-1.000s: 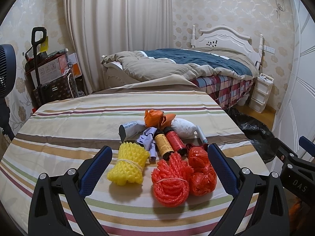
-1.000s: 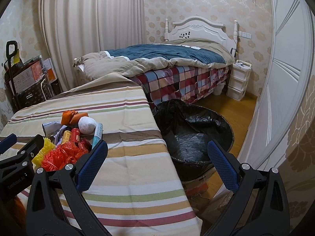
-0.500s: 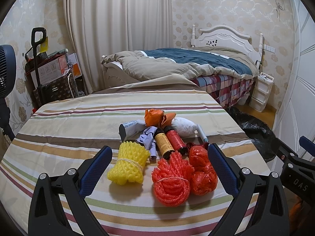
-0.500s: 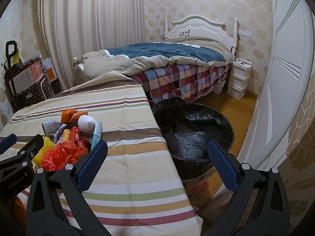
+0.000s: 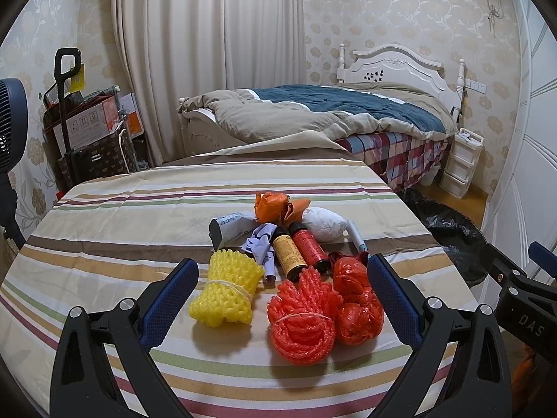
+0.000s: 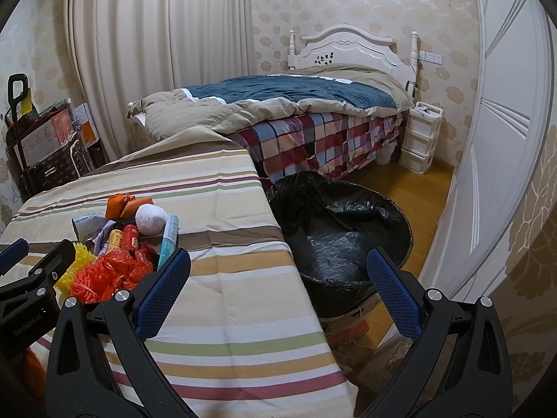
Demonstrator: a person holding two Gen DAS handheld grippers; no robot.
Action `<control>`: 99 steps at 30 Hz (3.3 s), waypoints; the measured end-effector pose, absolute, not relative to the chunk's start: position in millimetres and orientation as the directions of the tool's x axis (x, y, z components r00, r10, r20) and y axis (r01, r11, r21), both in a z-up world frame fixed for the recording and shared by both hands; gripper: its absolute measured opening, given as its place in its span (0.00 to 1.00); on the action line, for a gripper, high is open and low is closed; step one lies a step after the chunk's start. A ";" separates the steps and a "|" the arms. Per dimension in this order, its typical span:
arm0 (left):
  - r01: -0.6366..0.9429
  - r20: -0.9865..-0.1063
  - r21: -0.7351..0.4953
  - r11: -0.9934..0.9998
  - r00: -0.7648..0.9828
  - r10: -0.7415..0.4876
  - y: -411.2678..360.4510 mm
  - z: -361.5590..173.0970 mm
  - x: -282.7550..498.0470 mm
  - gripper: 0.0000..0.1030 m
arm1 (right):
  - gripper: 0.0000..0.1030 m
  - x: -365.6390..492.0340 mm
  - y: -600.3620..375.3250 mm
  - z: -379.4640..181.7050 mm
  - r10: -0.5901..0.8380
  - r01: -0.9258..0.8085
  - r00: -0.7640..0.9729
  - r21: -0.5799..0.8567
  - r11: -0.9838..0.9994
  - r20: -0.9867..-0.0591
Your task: Collect trash
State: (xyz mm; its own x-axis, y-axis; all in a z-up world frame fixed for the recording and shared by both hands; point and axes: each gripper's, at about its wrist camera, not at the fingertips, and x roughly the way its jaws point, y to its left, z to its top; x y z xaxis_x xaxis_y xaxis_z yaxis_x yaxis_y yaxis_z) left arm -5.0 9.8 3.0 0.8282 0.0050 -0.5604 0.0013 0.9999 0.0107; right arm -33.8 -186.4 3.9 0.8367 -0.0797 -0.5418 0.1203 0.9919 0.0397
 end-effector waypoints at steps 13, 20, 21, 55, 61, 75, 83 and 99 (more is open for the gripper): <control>0.000 -0.583 0.021 1.000 0.812 0.012 19.4 -5.4 -3.5 0.93 | 0.93 -36.9 -191.8 -11.1 -0.083 0.121 0.830 0.033 0.992 -0.552; -0.028 -0.620 0.033 0.999 0.783 0.043 41.1 -17.7 -1.1 0.82 | 0.77 -28.8 -186.8 -16.7 -0.056 0.101 0.809 0.046 0.994 -0.585; -0.032 -0.625 0.034 0.999 0.779 0.047 44.2 -19.5 -1.0 0.81 | 0.76 -28.3 -185.8 -17.8 -0.054 0.100 0.807 0.045 0.994 -0.588; -0.001 -0.720 -0.013 1.000 0.694 -0.009 74.3 -40.9 2.1 0.47 | 0.74 -20.7 -141.7 -28.4 0.060 -0.031 0.771 0.057 0.998 -0.634; -0.047 -0.675 0.031 0.998 0.736 0.056 89.7 -30.0 -7.3 0.47 | 0.67 -21.2 -117.0 -27.3 0.106 -0.098 0.757 0.049 0.994 -0.645; -0.076 -0.664 0.003 0.997 0.745 0.059 108.8 -31.1 -9.0 0.47 | 0.64 -10.3 -81.6 -37.6 0.165 -0.172 0.710 0.059 0.983 -0.684; -0.078 -0.673 -0.020 0.997 0.738 0.045 113.5 -35.1 -9.4 0.47 | 0.57 -7.5 -69.5 -42.0 0.216 -0.218 0.676 0.089 0.972 -0.705; -0.071 -0.644 -0.057 0.996 0.765 0.018 112.1 -20.9 -16.4 0.47 | 0.40 -23.4 -75.5 -23.4 0.209 -0.219 0.726 0.067 0.973 -0.655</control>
